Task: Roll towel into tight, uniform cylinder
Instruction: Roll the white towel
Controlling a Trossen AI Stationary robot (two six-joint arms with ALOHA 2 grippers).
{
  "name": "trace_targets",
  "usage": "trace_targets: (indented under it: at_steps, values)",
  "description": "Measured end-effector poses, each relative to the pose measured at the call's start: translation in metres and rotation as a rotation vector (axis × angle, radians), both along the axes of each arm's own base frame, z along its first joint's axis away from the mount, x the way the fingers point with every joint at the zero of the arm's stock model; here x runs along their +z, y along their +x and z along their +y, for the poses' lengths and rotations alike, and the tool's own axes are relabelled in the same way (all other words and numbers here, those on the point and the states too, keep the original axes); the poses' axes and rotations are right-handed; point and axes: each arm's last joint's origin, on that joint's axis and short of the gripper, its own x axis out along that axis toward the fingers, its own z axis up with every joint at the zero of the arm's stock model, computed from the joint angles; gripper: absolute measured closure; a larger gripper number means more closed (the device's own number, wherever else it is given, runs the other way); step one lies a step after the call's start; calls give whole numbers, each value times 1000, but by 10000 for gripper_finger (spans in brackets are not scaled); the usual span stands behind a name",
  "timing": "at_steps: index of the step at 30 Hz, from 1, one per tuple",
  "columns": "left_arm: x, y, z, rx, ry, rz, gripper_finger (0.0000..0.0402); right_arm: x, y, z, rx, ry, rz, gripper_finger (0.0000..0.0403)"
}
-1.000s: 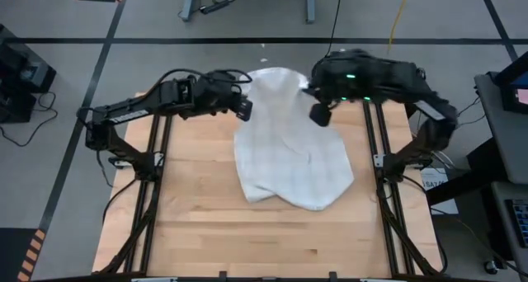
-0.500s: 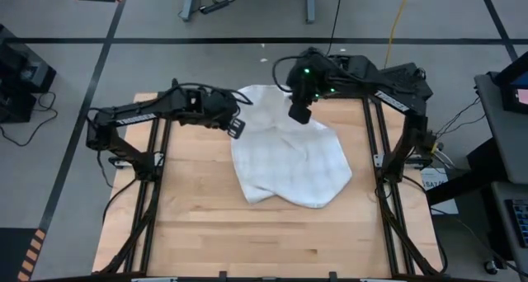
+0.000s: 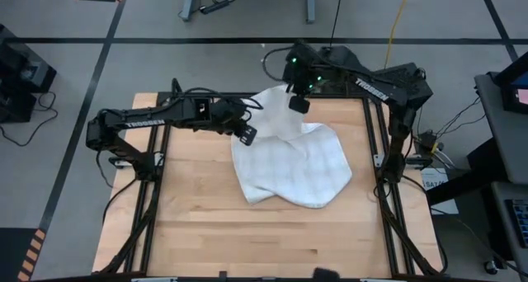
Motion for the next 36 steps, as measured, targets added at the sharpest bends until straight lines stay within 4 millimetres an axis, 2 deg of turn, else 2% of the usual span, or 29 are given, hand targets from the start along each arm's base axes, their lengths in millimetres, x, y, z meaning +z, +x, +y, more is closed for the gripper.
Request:
trace_targets:
  at_steps: [4, 8, 11, 15, 19, 23, 26, 29, 33, 36]
  values:
    - [12, 9, -1, -109, 5, -126, 402, 23, -34, -4, -75, -3, -36, 399]
    - [33, 15, -2, -231, 95, -259, 402, 58, -69, 12, -90, -16, -177, 399]
    - [49, 16, 0, -265, 210, -322, 402, 84, -94, 24, -89, -122, -282, 399]
    - [59, 13, 19, -220, 336, -337, 402, 108, -114, 25, -113, -294, -382, 399]
    - [57, 6, 40, -154, 340, -315, 402, 109, -117, 11, -155, -322, -402, 399]
    - [57, 0, 58, -137, 387, -286, 402, 94, -107, -12, -148, -312, -334, 399]
    - [57, -8, 76, -121, 370, -288, 402, 82, -100, -32, -143, -224, -356, 399]
    - [61, -17, 85, -114, 217, -387, 402, 79, -97, -35, -167, -69, -463, 399]
    - [77, -25, 66, -234, 65, -506, 402, 86, -101, -18, -162, 119, -564, 399]
    - [74, -21, 44, -322, 25, -464, 402, 83, -106, 1, -191, 238, -505, 399]
